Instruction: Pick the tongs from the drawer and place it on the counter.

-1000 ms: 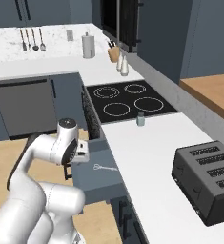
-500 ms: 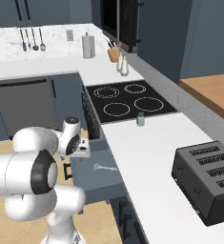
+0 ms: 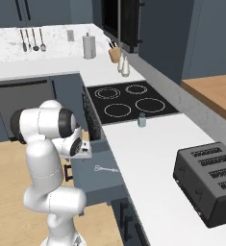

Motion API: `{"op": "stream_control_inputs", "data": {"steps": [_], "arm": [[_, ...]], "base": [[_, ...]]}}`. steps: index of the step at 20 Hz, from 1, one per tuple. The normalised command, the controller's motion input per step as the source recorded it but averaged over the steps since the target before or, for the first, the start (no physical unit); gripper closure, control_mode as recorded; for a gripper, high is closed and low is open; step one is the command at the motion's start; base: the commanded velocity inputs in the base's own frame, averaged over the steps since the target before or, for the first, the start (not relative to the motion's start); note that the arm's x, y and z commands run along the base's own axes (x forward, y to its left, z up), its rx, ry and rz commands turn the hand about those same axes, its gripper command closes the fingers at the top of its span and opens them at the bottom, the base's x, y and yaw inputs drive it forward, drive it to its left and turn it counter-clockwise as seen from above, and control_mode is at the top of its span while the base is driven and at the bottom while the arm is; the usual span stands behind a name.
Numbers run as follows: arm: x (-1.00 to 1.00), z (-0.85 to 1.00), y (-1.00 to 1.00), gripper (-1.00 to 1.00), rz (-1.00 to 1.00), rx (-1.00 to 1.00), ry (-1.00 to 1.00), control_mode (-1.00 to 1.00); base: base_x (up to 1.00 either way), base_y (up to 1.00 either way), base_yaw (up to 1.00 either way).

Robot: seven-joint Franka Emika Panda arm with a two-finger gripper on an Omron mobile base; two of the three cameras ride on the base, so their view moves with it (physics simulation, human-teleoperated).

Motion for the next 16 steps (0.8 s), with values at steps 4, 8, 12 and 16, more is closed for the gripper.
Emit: {"op": "stream_control_inputs", "data": {"steps": [4,8,12,16], "arm": [[-0.1,-0.97,0.66,-1.0,0.05,-0.06,0.09,-1.0],[-1.0,-0.7,1.0,-1.0,0.15,0.0,0.12,-1.0],[-1.0,-0.7,1.0,-1.0,0.2,0.0,0.16,-1.0],[-1.0,-0.65,1.0,-1.0,0.13,0.03,0.21,-1.0]], "base": [[0.0,0.0,0.0],[0.0,0.0,0.0],[0.0,0.0,0.0],[0.0,0.0,0.0]]}}
